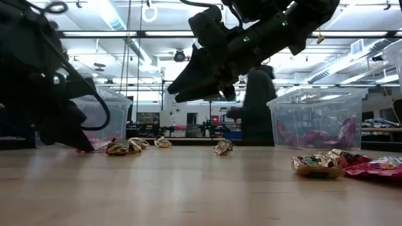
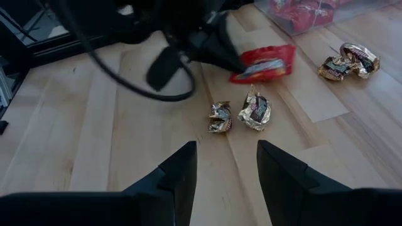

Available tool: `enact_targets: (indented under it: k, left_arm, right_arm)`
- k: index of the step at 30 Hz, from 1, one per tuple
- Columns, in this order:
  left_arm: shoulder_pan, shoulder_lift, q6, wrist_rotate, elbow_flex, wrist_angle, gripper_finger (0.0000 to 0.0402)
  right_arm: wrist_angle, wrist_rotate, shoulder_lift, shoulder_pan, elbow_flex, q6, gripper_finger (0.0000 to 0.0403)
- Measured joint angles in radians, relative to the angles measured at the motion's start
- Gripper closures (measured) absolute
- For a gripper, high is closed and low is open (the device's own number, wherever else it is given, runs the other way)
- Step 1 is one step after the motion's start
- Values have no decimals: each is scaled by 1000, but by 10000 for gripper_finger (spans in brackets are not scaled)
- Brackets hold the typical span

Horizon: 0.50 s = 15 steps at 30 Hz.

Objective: Sort candy
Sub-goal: Put the red candy into the top left transparent bin

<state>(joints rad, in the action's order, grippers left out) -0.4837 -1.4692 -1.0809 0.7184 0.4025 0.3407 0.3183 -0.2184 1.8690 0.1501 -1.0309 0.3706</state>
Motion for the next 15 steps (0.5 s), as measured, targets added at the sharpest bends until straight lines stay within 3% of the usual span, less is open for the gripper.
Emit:
enact_targets:
  k: [10, 15]
  left_arm:
    - [-50, 157, 58, -364, 115, 245, 401]
    - [-49, 201, 98, -423, 119, 234, 401]
  right_arm:
    - [1, 0, 0, 2, 0, 0, 252]
    - [2, 0, 0, 3, 0, -1, 252]
